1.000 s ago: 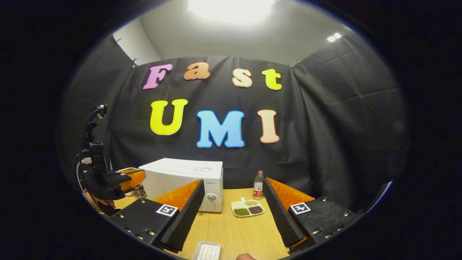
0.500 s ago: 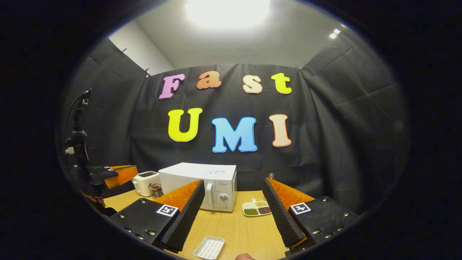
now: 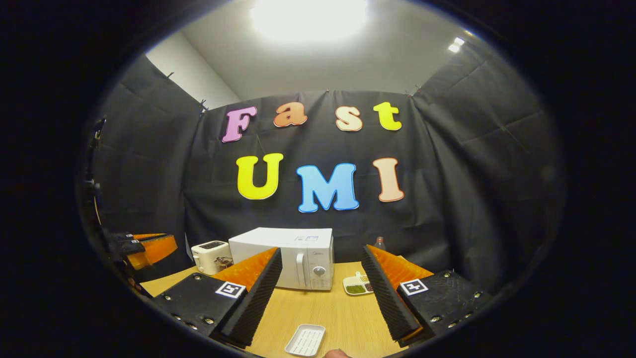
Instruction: Open the microwave oven with the left hand, put the food in, and close the microwave oven.
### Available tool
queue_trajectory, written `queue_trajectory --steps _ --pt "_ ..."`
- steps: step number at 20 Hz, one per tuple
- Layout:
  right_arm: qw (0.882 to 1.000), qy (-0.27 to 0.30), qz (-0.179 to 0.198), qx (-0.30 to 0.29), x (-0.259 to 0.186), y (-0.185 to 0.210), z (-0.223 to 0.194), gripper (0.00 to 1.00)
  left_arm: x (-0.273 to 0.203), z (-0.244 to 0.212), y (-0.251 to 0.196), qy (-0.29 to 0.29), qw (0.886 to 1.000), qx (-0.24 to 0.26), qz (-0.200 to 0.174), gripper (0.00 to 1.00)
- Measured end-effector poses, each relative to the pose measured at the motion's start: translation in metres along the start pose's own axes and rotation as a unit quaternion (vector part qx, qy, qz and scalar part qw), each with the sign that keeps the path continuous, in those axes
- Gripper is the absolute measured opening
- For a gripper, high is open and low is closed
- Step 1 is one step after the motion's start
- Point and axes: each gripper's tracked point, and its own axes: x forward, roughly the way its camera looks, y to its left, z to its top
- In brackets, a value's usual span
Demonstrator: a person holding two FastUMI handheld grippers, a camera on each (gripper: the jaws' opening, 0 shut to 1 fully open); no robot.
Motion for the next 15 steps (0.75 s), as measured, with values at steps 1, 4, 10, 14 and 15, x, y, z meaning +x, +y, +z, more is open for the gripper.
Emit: queue_trajectory --steps 1,4,10,14,15 --pt "1.000 -0.001 0.005 0.001 -0.003 0.007 0.000 0.97 -0.003 0.003 0.005 -0.003 1.000 -0.001 0.001 0.31" --pt "1.000 -0.004 0.013 -0.007 -0.009 0.021 0.004 0.97 -0.014 0.010 0.017 -0.015 1.000 -0.004 0.005 0.59" --pt "1.000 -0.007 0.025 -0.010 -0.015 0.040 0.006 0.97 -0.026 0.011 0.036 -0.022 1.000 -0.010 0.018 0.92" --pt "0.999 -0.008 0.031 -0.010 -0.017 0.049 0.008 0.97 -0.033 0.012 0.047 -0.027 0.999 -0.002 0.026 0.92" --pt "0.999 -0.009 0.032 -0.010 -0.018 0.050 0.008 0.97 -0.034 0.014 0.049 -0.028 0.999 -0.001 0.027 0.95"
